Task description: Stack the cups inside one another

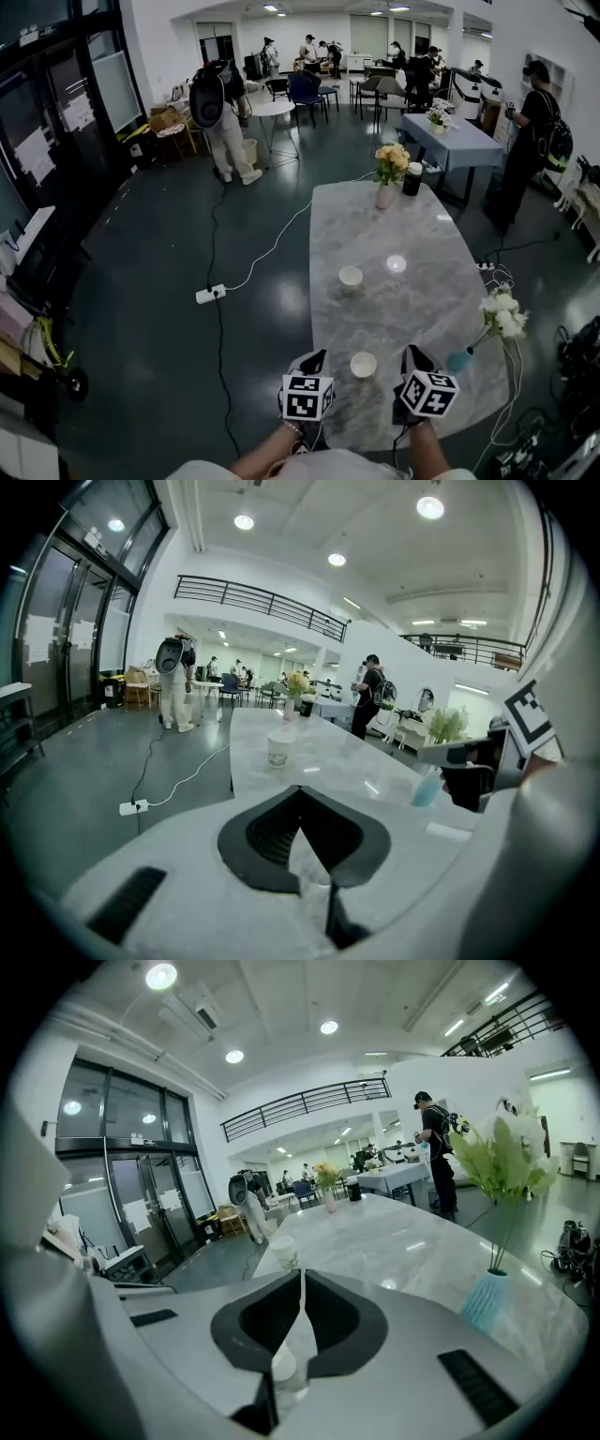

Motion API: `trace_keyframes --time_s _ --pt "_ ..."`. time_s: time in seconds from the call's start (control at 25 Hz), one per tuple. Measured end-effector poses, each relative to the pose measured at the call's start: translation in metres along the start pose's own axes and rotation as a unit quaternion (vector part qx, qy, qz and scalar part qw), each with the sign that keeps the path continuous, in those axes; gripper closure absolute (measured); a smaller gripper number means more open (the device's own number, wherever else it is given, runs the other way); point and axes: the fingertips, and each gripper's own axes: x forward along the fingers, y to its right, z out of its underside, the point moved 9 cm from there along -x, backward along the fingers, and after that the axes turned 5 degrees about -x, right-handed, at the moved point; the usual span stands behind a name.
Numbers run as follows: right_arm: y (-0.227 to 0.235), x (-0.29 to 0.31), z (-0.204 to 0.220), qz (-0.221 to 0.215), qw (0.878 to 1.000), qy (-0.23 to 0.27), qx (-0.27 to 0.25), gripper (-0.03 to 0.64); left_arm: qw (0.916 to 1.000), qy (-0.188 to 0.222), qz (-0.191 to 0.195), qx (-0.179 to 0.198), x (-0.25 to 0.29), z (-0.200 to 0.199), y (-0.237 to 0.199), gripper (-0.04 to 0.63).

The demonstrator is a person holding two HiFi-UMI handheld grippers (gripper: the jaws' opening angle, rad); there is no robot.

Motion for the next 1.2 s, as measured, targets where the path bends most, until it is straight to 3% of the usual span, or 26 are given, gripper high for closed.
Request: trace_keyframes --time_s 0.36,1.2 --pt "-0.012 -0.015 0.012 0.0 1.0 -0.006 -0.002 0.597 0.9997 0.002 0.021 0.013 -0.007 -0.005 0.005 0.597" --pt "-0.017 -0.004 0.016 -0.007 1.0 -0.021 -0.001 0.597 1.0 -0.003 0.007 0.0 -0.001 -0.003 -0.008 0.597"
